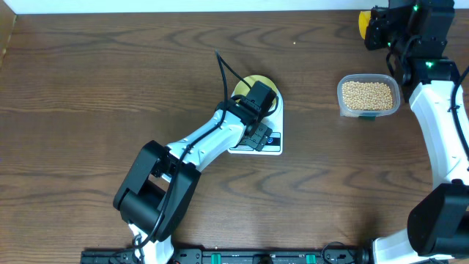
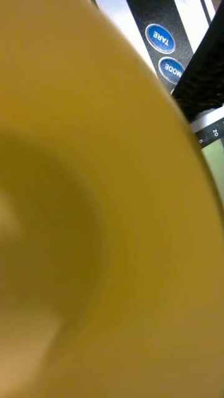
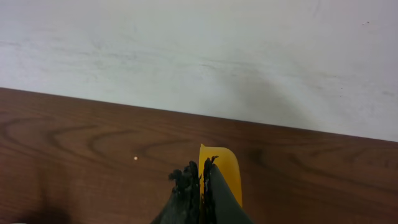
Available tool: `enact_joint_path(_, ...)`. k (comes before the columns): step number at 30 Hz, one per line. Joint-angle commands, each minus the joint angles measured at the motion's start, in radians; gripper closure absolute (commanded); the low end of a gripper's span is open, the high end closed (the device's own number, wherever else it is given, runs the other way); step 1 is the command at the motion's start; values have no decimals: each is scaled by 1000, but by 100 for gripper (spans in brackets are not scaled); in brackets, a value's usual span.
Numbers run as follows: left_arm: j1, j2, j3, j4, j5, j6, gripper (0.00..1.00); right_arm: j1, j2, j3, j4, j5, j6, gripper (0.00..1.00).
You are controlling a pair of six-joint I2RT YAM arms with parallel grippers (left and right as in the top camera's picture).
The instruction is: Scoop item into bowl and weigh 50g on scale
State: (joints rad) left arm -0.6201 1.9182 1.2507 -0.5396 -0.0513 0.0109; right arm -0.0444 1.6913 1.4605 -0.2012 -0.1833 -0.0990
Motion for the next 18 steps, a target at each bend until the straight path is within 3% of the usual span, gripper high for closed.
enact_joint_path(1, 6, 23, 12, -9, -14, -12, 13, 7, -12, 17, 3, -4, -3, 99)
enact_joint_path(18, 5, 23, 6, -13, -13, -13, 13, 7, -12, 17, 3, -4, -3, 99)
